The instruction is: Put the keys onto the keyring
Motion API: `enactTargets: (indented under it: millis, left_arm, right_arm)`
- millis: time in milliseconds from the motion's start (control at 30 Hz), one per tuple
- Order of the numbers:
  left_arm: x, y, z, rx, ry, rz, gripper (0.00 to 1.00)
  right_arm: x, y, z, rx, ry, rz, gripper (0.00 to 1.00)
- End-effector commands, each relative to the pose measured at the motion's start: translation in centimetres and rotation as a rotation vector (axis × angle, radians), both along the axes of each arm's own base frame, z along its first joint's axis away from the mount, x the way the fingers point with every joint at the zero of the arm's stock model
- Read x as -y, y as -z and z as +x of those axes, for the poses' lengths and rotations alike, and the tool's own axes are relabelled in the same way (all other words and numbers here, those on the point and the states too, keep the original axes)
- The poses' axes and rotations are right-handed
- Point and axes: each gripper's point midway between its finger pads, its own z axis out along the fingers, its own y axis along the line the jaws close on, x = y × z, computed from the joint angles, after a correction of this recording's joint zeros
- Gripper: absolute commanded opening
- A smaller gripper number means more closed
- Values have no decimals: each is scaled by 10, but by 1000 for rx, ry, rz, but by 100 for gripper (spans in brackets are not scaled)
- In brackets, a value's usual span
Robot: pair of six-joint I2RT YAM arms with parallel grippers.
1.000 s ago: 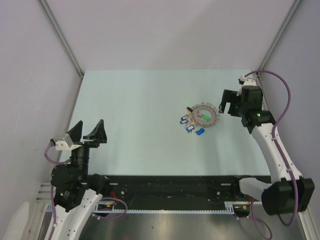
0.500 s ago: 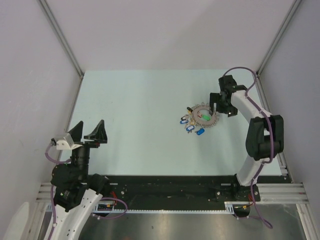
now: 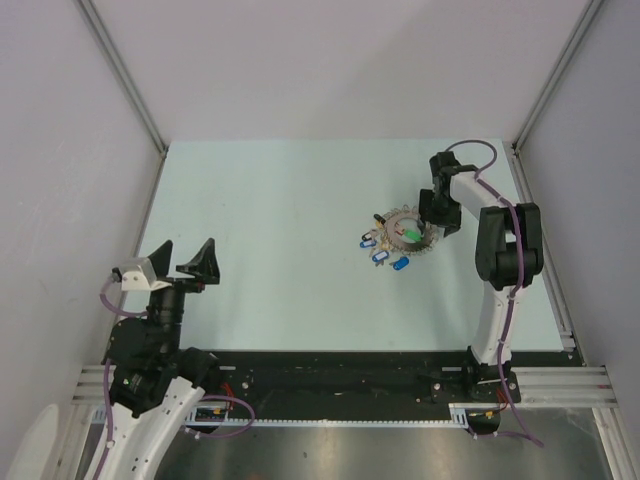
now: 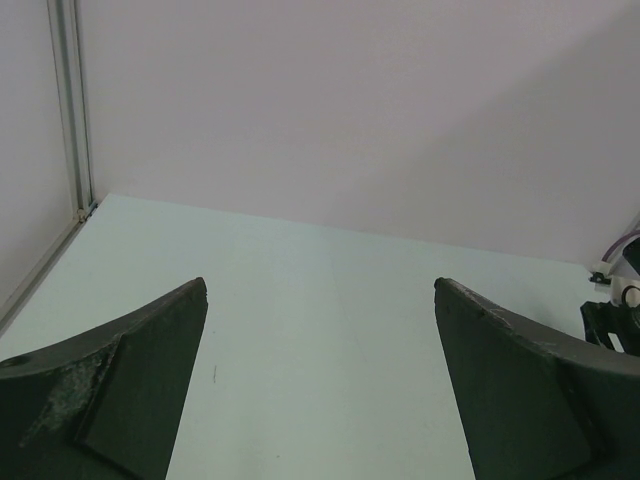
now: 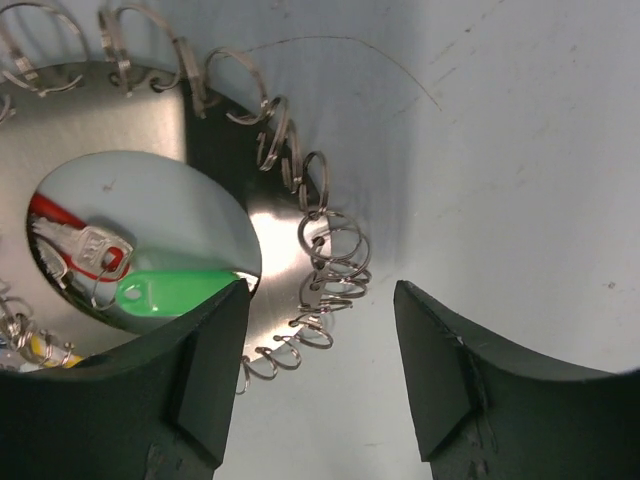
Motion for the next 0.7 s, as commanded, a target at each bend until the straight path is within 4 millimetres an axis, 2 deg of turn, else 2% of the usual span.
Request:
enactTargets:
  millis: [0,333,400,567,667]
  left_arm:
    - [3,-6,-1,11,14,19,100]
    - [5,-4,0,6,26,27,100]
    - [5,-3,0,3,26,28,100]
    - [6,-3,1,0,30,31,100]
    - [6,-4,0,3,32,30,100]
  right_arm:
    - [7,0,10,10,27,12,63]
    - [2,10,13,7,16,39,58]
    - [2,6,13,12,18,40,58]
    - [0,-19,22,78,19,44,61]
    - [-4,-21,25,78,10,54,63]
